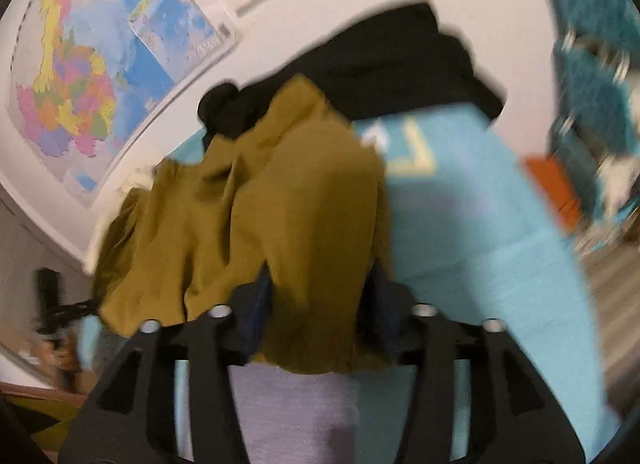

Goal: Fold large clothes

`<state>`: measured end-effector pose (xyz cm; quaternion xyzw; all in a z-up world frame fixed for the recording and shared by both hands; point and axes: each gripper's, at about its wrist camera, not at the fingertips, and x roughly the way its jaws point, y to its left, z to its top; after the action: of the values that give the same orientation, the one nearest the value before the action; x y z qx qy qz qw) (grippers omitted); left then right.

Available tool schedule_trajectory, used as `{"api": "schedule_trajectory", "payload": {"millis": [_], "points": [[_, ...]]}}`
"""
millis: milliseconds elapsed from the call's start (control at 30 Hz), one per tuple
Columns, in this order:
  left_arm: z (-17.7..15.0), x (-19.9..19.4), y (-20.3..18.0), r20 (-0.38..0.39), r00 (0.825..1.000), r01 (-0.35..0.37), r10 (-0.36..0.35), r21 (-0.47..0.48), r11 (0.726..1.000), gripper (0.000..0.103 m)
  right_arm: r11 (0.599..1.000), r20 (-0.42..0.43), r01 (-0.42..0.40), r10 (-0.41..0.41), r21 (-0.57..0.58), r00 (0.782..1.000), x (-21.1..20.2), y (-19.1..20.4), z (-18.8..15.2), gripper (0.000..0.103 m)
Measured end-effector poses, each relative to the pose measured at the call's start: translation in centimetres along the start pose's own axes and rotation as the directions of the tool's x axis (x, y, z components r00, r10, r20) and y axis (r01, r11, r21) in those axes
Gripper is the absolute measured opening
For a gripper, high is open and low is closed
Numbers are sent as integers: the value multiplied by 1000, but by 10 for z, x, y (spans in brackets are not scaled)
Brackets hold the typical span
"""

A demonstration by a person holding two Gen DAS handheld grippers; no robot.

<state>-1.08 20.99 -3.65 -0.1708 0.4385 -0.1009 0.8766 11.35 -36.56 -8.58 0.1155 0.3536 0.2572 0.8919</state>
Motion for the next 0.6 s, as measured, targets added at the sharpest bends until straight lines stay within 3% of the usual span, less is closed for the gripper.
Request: {"api": "schedule_trajectory", "payload": {"millis": [33, 67, 133, 300, 367, 400, 467, 500, 600], "points": [[4, -10, -6, 38, 999, -15, 14, 31, 999, 46, 1000, 25, 6, -6, -23, 1000, -5, 5, 3, 59], [8, -20, -10, 72, 997, -26, 22, 52, 998, 56, 999, 59, -6, 9, -51, 998, -13, 13, 7, 59], [17, -27, -23, 117, 992, -67, 56, 97, 993, 66, 990, 85, -80, 90, -113, 992, -17, 34, 16, 59], [36, 11, -52, 62, 995, -94, 84, 198, 976, 66, 958, -8, -107, 109, -264, 994, 28, 85, 22, 59], [41, 33, -54, 31, 994, -107, 103, 219, 970, 65, 948, -71, -138, 123, -286, 990, 55, 98, 22, 53], [41, 42, -52, 13, 993, -116, 116, 225, 967, 63, 945, -97, -146, 123, -293, 988, 66, 102, 20, 46], [46, 64, -48, -33, 988, -143, 153, 215, 966, 47, 944, -142, -124, 83, -306, 986, 88, 110, 18, 30], [47, 68, -45, -37, 985, -155, 166, 211, 965, 43, 944, -153, -125, 81, -306, 985, 92, 112, 17, 17], [52, 69, -32, -20, 986, -157, 163, 178, 971, 16, 948, -124, -119, 86, -294, 989, 94, 115, 23, 4]]}}
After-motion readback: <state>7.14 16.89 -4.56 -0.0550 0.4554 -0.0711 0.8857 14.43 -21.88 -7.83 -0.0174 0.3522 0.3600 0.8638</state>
